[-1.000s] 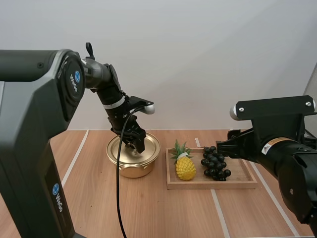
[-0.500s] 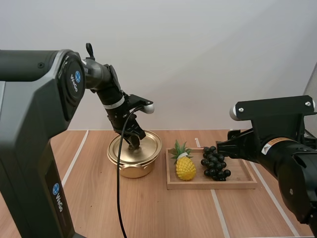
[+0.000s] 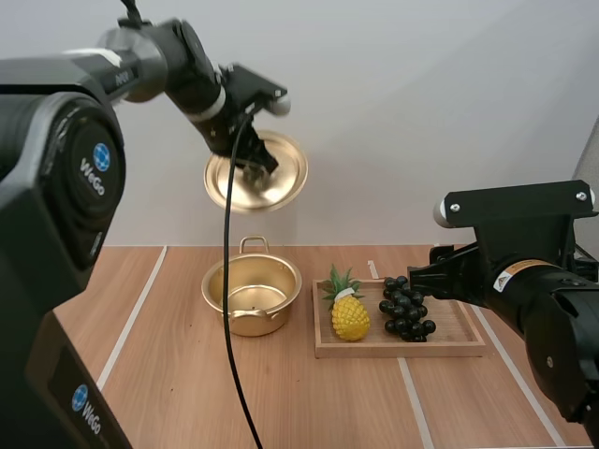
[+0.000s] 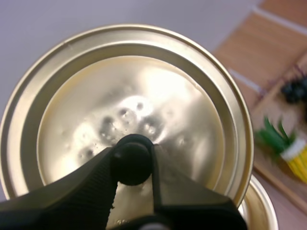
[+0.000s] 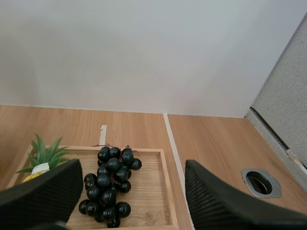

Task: Open the pot, put the pineapple inside, and close it

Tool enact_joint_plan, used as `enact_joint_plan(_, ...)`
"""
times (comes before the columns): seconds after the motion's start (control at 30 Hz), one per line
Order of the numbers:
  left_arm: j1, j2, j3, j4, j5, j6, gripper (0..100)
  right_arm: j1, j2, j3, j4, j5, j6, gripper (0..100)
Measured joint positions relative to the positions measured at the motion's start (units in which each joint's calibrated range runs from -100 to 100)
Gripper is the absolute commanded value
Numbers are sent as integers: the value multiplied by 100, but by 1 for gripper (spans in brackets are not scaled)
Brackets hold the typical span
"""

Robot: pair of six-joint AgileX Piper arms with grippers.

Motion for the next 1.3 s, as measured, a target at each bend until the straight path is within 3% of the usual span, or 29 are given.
enact_joint_plan(0.2,0,-846,-940,-261,-1196,-90,0,0,0,0,0,0,0,100)
enact_joint_plan(0.27,0,-1512,-1442,-668,-2555,-112,0,0,0,0,0,0,0,100)
enact_joint_plan(0.47,0,-2649,-1648,-1893,-6707,-132,0,0,0,0,16,0,0,100)
enact_joint_plan(0.7,0,-3501,-1702,-2242,-10983,-346,0,0,149,0,596,-144,-61,100)
enact_joint_plan(0.77,0,-3609,-1704,-1996,-11285,-416,0,0,385,0,1114,-209,-369,100)
enact_joint_plan(0.9,0,-3684,-1715,-1374,-11263,-739,0,0,1182,-36,2599,-32,-1621,100)
enact_joint_plan(1.07,0,-3684,-1760,-1017,-10459,-871,0,0,2654,-581,4399,1698,-3249,100)
enact_joint_plan(1.13,0,-3684,-1786,-978,-10352,-895,0,0,3220,-889,4790,2250,-3564,100)
enact_joint_plan(1.3,0,-3684,-1786,-955,-10151,-871,0,0,4131,-1518,5075,2600,-3978,100)
